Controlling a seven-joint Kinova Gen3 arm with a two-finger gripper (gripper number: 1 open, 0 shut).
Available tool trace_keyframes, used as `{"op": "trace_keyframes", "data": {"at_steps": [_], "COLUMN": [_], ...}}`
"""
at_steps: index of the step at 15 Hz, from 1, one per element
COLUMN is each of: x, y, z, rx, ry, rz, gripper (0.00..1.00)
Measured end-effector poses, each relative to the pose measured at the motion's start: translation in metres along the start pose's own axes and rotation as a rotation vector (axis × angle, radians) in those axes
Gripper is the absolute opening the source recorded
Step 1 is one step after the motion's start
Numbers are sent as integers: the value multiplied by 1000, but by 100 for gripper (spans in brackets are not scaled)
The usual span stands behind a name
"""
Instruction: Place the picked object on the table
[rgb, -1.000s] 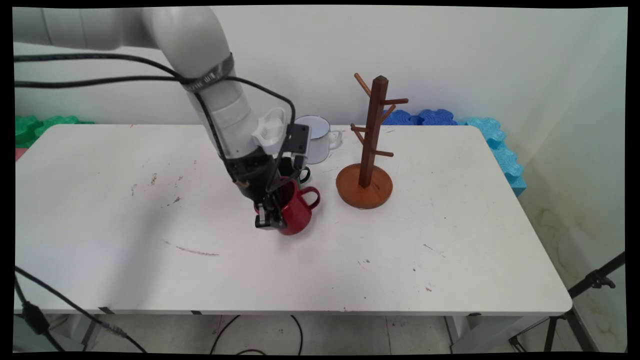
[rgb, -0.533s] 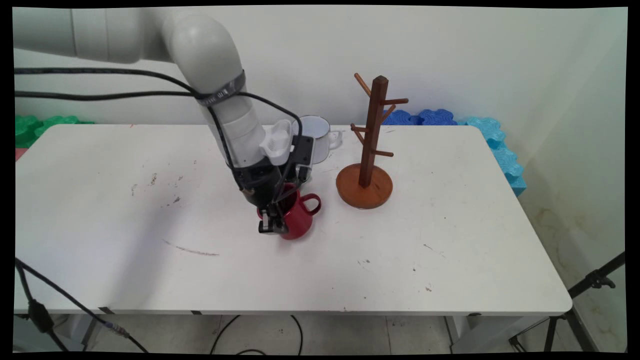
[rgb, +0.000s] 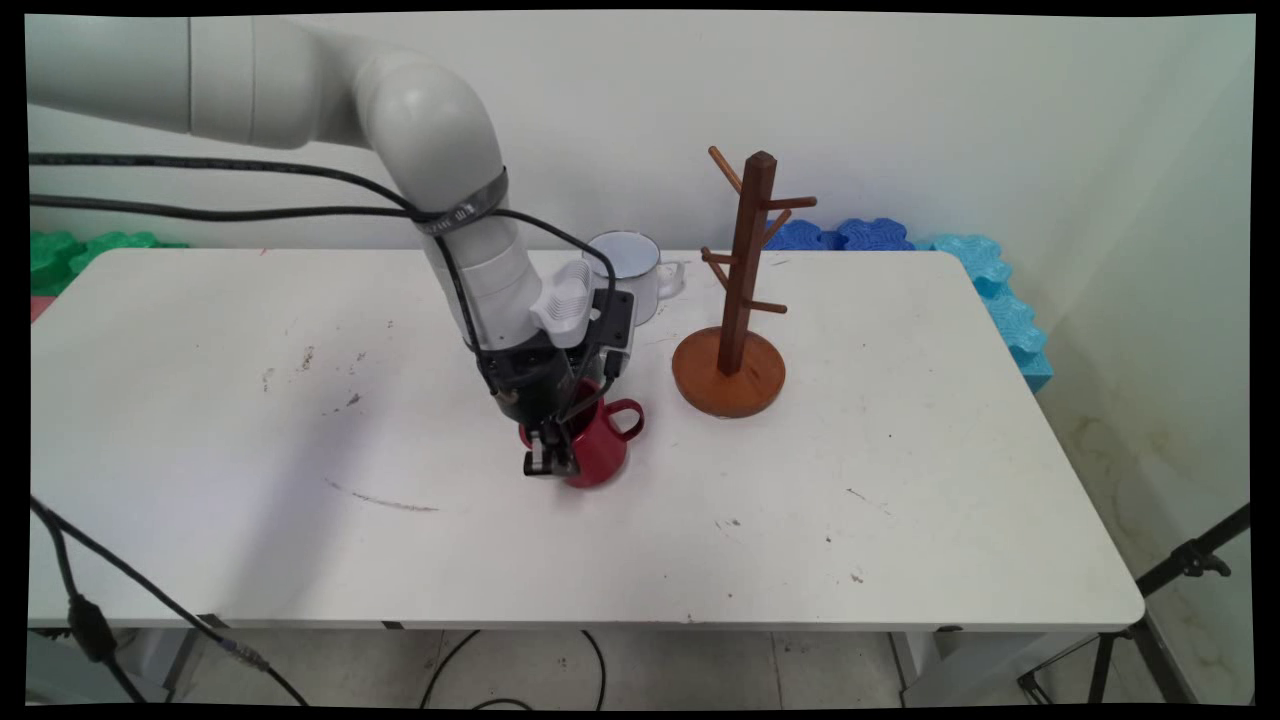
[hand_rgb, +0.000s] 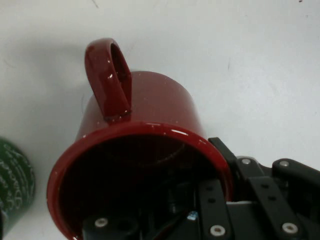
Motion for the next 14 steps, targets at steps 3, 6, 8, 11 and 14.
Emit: {"op": "trace_keyframes", "data": {"at_steps": [3, 6, 8, 11, 14], "x": [1, 2, 3, 4, 5], "y": [-1, -1, -1, -1, 0], "z": [5, 9, 11, 11, 7], "rx": [-2, -4, -4, -4, -3], "ry": [-1, 3, 9, 21, 40], "rz": [2, 3, 4, 6, -1], "gripper": [0, 100, 100, 100, 100]}}
